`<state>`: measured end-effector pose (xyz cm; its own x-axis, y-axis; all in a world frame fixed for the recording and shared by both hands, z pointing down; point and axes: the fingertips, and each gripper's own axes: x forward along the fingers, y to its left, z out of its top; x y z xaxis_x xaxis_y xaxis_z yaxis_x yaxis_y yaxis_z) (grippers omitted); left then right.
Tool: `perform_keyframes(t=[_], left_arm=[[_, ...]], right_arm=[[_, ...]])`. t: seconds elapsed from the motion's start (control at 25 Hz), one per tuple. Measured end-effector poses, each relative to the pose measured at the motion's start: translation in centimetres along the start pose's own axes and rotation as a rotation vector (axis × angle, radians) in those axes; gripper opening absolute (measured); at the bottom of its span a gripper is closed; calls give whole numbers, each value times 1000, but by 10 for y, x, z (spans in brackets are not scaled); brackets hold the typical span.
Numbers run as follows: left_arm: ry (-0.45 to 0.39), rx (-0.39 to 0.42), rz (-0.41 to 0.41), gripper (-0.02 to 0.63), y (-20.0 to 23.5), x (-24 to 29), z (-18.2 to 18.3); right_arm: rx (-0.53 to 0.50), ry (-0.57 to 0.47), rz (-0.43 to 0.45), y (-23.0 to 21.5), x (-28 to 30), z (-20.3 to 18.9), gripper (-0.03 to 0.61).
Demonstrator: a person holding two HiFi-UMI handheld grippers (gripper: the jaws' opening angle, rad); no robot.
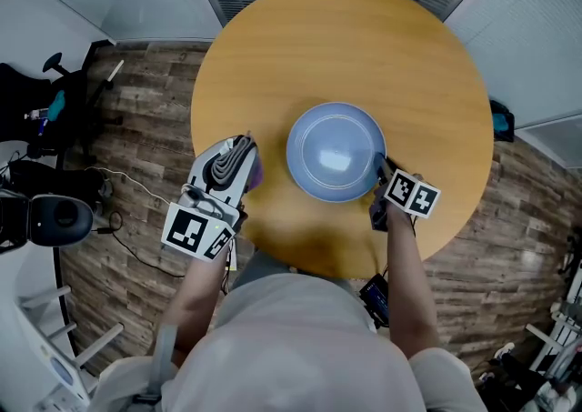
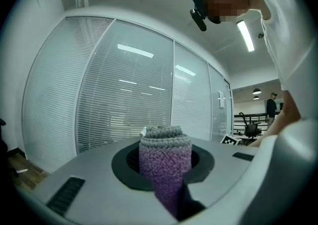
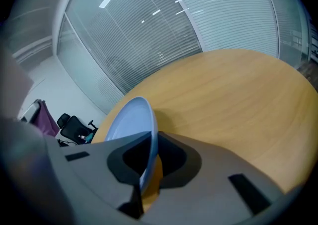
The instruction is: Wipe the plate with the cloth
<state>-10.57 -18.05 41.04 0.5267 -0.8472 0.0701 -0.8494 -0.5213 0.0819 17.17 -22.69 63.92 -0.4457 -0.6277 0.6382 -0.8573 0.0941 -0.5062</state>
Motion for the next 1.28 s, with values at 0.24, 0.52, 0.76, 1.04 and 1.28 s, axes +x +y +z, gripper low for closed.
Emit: perform_keyframes(t=[0.24,0.52,0.76,1.04,1.28], left_arm=[[-11,10,-9,83,-7,1,5],[-41,31,-34,82,-15,2,17],[-66,58,-44,82,-19,5,30],[-87,87,-60,82,-25,11,39],[-85,141,-90,83,-26,20,44]], right_arm=[[-10,-52,55,24,-27,18,33],[-52,-101,91,51,-59,31,34],[-69,-117,115,72,-86,38,34],[-89,-131,131,88,-111,41,34],[-118,-133,139,105,-119,45,34]])
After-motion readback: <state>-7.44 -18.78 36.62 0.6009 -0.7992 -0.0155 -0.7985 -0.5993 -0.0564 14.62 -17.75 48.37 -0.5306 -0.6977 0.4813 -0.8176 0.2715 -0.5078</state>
